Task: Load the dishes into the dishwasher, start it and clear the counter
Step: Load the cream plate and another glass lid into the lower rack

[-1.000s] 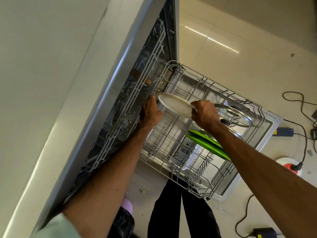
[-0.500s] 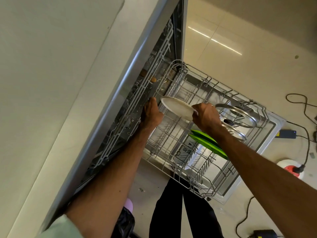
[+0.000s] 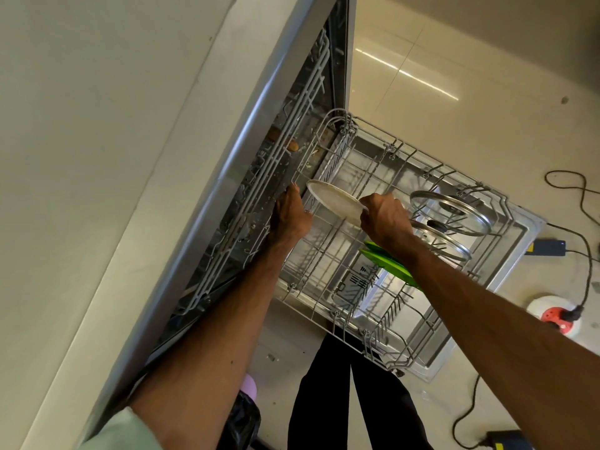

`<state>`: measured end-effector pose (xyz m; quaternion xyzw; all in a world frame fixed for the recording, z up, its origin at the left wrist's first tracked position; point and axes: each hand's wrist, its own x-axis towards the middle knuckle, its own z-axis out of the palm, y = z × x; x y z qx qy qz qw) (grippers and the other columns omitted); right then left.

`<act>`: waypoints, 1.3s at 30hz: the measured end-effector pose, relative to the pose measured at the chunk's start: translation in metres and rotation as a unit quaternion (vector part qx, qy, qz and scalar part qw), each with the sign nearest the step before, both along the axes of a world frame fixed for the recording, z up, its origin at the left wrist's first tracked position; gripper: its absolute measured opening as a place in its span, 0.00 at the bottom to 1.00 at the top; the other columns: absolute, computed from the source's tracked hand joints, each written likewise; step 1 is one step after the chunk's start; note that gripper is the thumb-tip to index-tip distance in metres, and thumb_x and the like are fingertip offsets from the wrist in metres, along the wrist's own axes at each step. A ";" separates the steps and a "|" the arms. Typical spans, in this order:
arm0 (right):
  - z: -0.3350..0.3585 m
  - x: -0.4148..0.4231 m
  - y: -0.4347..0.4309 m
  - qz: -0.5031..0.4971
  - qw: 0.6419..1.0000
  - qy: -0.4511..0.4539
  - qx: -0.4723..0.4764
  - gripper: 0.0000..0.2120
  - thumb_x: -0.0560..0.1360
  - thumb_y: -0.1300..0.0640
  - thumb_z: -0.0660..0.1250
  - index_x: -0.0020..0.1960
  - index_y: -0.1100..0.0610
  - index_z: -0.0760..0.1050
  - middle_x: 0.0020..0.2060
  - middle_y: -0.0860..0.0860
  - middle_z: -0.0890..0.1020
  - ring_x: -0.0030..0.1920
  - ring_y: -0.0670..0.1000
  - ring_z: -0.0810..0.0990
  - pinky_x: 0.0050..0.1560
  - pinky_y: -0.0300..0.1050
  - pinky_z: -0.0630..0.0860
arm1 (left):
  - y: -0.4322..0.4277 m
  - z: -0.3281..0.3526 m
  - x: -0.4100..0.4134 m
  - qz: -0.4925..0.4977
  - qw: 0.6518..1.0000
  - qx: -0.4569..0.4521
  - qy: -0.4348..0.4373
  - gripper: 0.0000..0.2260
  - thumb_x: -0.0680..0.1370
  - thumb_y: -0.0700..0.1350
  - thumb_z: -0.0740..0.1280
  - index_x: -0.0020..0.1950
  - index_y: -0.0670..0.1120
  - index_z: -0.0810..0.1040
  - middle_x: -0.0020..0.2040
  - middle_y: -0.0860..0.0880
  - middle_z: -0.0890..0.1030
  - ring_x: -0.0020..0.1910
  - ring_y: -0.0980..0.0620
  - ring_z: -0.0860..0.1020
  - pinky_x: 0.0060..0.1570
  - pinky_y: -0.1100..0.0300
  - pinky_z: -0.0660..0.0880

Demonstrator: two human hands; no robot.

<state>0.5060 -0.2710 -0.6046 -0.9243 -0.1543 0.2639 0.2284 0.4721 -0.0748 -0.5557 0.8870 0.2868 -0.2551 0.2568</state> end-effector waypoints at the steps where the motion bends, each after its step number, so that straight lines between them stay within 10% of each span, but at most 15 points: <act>1: -0.001 0.000 0.001 0.001 1.000 0.002 0.002 0.09 0.79 0.65 0.66 0.57 0.62 0.80 0.43 0.58 0.84 0.38 0.55 0.84 0.39 0.52 0.84 | 0.000 0.000 0.000 0.000 1.000 -0.001 0.000 0.23 0.77 0.38 0.72 0.69 0.40 0.69 0.64 0.41 0.76 0.61 0.44 0.75 0.49 0.60 0.68; 9: -0.013 -0.007 -0.001 -0.006 1.000 0.018 0.013 0.20 0.81 0.56 0.66 0.71 0.57 0.70 0.56 0.59 0.82 0.50 0.56 0.82 0.49 0.53 0.83 | -0.003 0.003 -0.004 -0.013 1.000 0.000 0.007 0.24 0.77 0.36 0.70 0.71 0.41 0.68 0.67 0.41 0.75 0.65 0.44 0.74 0.51 0.61 0.69; 16: 0.019 -0.026 -0.004 -0.050 0.998 -0.003 0.025 0.16 0.76 0.71 0.67 0.63 0.66 0.74 0.48 0.63 0.83 0.45 0.62 0.82 0.44 0.57 0.82 | -0.013 0.014 -0.020 -0.019 1.000 -0.015 0.001 0.24 0.77 0.33 0.68 0.72 0.40 0.68 0.66 0.41 0.75 0.65 0.43 0.74 0.54 0.57 0.72; 27: 0.136 -0.100 -0.009 -0.098 0.991 0.071 0.054 0.14 0.78 0.71 0.61 0.61 0.65 0.78 0.44 0.55 0.84 0.36 0.50 0.83 0.29 0.24 0.68 | -0.058 0.116 -0.106 -0.005 0.994 -0.098 -0.058 0.21 0.79 0.33 0.63 0.72 0.43 0.69 0.68 0.43 0.75 0.66 0.45 0.75 0.62 0.51 0.76; 39: 0.388 -0.178 0.048 0.086 0.988 0.060 0.114 0.10 0.78 0.61 0.64 0.52 0.53 0.83 0.47 0.52 0.86 0.46 0.52 0.84 0.52 0.48 0.81 | -0.029 0.364 -0.255 0.074 0.969 -0.045 -0.233 0.16 0.81 0.42 0.58 0.66 0.46 0.78 0.62 0.47 0.81 0.60 0.48 0.80 0.61 0.55 0.75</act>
